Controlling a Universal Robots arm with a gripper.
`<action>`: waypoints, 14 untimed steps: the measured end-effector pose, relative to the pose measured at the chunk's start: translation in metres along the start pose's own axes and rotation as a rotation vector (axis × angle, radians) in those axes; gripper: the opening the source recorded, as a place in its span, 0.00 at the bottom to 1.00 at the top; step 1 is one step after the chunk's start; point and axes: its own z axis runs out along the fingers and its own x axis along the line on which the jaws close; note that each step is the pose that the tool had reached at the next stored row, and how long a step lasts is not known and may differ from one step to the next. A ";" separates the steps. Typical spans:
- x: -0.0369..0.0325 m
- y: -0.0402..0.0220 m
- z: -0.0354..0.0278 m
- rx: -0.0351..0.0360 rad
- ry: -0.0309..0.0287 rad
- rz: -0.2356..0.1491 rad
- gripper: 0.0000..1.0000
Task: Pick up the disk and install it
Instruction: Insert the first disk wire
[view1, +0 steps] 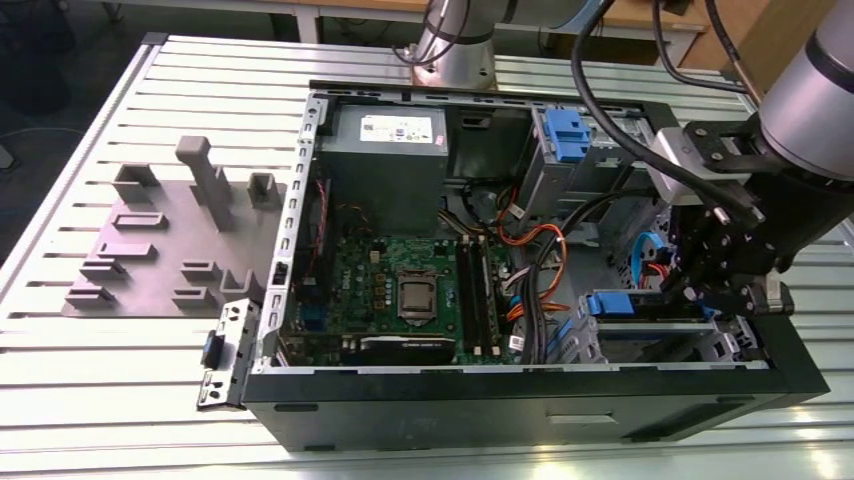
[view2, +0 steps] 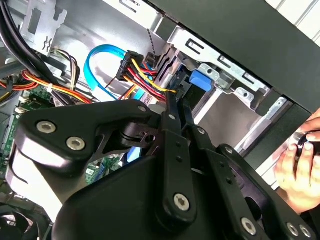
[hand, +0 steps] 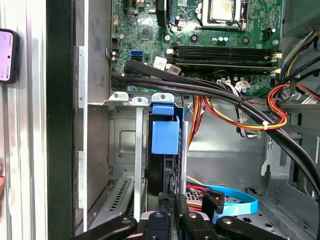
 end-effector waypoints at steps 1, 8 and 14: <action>0.0000 0.0000 0.0000 0.0000 0.0000 0.000 0.16; 0.0000 -0.0005 -0.0085 -0.0010 -0.0002 0.000 0.23; 0.0000 -0.0009 -0.0136 -0.0034 -0.0009 0.000 0.22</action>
